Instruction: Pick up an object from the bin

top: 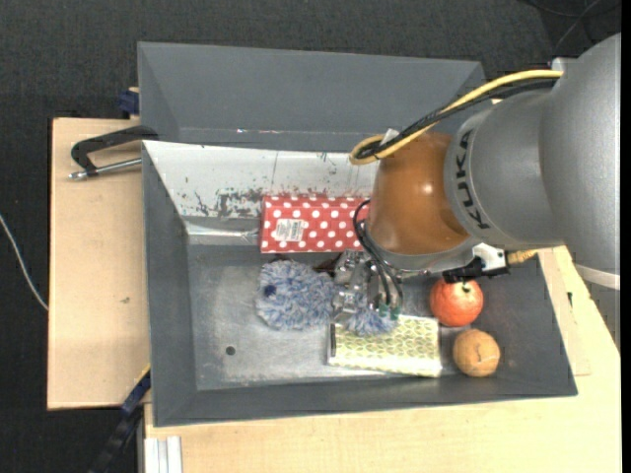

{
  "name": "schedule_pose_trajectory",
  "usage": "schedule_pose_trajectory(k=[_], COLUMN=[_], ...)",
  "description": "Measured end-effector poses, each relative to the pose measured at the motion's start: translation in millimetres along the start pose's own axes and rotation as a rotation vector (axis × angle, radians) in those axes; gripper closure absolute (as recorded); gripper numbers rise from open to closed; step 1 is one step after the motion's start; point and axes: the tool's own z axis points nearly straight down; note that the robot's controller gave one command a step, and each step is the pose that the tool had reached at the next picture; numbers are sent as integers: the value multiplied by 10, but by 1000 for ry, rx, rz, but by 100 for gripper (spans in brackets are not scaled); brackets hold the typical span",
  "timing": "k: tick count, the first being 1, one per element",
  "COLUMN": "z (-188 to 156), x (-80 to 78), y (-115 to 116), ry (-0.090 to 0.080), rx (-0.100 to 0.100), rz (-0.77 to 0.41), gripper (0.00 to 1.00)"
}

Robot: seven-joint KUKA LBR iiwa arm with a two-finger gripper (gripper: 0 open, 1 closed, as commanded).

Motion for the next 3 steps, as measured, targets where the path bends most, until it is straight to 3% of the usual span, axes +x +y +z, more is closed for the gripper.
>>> schedule_pose_trajectory(k=[2, 3], z=[-11, -143], x=[3, -11], y=[2, 10], ry=[0, -7], rx=[0, 1], rz=[-1, -1], gripper=[100, 100])
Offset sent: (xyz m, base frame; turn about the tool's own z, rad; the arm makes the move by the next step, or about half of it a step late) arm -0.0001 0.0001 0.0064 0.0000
